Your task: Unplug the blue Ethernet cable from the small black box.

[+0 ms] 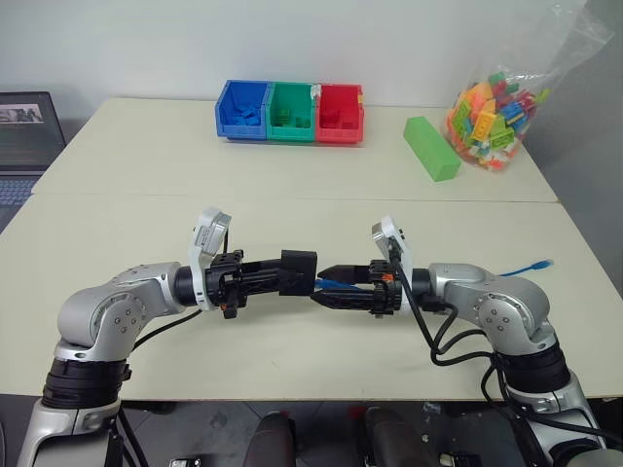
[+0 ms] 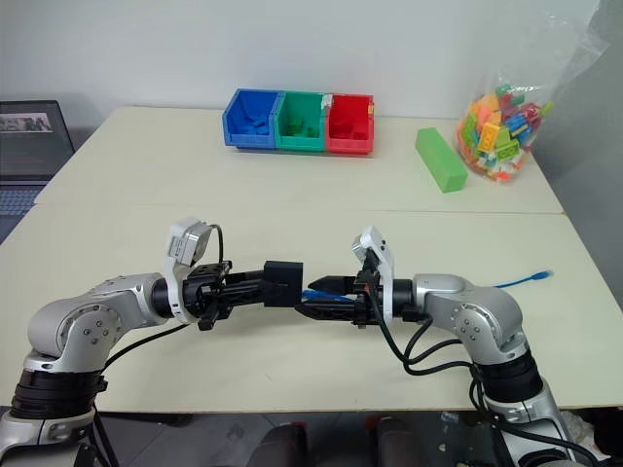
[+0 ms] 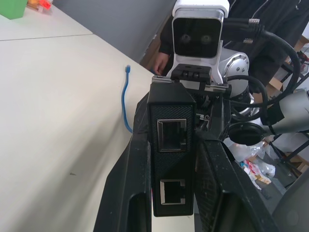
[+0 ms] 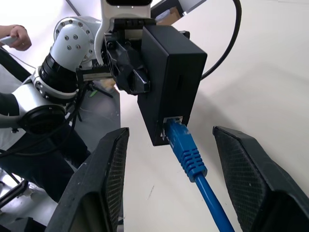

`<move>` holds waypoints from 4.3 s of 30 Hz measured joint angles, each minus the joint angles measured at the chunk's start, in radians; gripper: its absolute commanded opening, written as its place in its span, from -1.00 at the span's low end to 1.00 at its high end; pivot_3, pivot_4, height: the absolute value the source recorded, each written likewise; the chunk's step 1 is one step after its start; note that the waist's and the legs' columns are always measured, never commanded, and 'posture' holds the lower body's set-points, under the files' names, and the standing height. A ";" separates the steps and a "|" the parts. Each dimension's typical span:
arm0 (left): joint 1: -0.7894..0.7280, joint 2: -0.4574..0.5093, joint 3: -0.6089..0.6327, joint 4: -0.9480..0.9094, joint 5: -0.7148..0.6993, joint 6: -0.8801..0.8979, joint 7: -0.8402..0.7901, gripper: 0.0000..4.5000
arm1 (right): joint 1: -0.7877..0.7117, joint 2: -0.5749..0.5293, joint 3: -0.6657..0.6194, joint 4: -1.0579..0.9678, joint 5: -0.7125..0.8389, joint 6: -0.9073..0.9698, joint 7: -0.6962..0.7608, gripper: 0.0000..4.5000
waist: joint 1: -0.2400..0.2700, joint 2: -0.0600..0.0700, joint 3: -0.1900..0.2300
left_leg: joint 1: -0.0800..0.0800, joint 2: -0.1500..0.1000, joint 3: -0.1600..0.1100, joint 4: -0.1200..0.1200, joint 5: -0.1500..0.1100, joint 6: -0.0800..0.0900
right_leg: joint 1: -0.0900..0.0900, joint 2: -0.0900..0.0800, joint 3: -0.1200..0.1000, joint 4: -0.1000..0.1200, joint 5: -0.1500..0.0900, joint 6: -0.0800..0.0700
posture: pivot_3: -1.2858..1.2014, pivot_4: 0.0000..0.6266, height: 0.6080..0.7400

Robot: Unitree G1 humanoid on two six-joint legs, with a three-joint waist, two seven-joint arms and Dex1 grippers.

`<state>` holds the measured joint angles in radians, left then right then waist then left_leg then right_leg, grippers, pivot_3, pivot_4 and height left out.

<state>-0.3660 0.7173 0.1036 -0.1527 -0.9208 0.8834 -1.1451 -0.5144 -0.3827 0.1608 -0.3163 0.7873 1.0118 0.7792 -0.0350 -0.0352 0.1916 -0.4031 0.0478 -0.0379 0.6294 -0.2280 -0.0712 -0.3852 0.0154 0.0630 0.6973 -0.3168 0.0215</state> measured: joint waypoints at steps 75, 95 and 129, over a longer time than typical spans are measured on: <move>0.002 -0.170 0.097 0.189 0.392 -0.446 0.462 -0.66 | -0.127 -0.005 -0.036 0.392 -0.475 -0.601 -0.047 0.25 | -0.010 0.002 0.001 | -0.003 0.001 0.003 0.000 0.000 0.000 | -0.004 -0.001 0.003 0.001 0.002 -0.001 | 0.03 -0.52 1.00; -0.122 -0.242 0.132 0.760 0.649 -0.927 0.630 0.15 | -0.128 0.009 0.110 0.184 -0.469 -0.413 0.010 0.26 | 0.004 0.001 0.001 | -0.005 -0.001 0.000 0.002 0.000 0.000 | -0.004 -0.002 -0.004 0.001 0.002 -0.001 | 0.03 -0.52 1.00; 0.448 0.230 0.454 -0.124 0.315 -0.282 0.299 0.97 | -0.104 -0.384 -0.090 0.236 -0.332 -0.374 0.357 0.26 | 0.001 0.003 0.003 | -0.002 0.001 0.003 0.000 0.000 0.000 | -0.003 -0.001 -0.001 0.000 0.001 -0.002 | 0.03 -0.52 1.00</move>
<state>0.0819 0.9477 0.5573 -0.2771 -0.6061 0.6011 -0.8458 -0.6186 -0.7668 0.0705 -0.0808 0.4549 0.6382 1.1359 -0.0343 -0.0324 0.1942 -0.4047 0.0485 -0.0351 0.6292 -0.2278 -0.0709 -0.3880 0.0143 0.0623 0.6974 -0.3159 0.0195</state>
